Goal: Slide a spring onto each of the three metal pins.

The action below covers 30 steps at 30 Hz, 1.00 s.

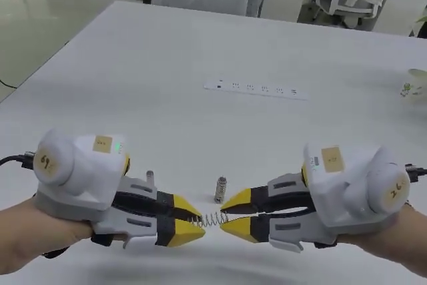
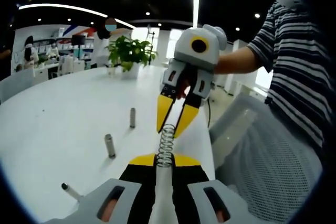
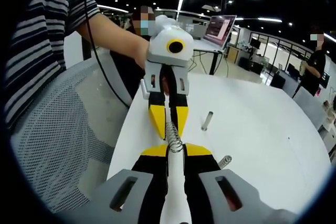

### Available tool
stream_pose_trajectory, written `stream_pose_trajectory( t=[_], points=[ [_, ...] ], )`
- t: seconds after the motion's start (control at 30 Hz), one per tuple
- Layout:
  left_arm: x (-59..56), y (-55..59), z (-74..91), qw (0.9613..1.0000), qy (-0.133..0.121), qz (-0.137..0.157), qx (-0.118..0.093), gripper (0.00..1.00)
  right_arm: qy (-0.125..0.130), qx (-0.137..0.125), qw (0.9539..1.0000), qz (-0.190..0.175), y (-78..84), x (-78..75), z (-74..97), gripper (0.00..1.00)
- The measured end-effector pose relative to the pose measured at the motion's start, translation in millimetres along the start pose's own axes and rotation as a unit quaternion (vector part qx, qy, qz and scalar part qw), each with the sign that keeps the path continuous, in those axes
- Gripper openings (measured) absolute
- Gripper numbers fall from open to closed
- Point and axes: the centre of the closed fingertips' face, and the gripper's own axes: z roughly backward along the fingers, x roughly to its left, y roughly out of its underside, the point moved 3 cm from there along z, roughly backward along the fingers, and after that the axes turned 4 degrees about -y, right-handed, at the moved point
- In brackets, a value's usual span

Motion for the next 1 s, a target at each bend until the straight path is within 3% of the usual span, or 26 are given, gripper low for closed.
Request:
stream_pose_trajectory(
  t=[0.2,0.57,1.0],
  points=[
    [1.0,1.6,0.5,1.0,-0.004,-0.004,0.005,0.02,-0.003,-0.003,0.9999,0.01,-7.3,0.2,-1.1,0.07],
    [-0.3,1.9,-3.5,0.9999,-0.004,-0.012,0.011,0.02,-0.008,-0.037,0.9992,0.01,-28.7,0.3,-5.9,0.07],
    [-1.3,-5.1,-7.9,0.9998,-0.003,-0.02,0.008,0.02,0.006,-0.048,0.9981,0.039,-43.3,-1.0,-14.8,0.07]
  ],
)
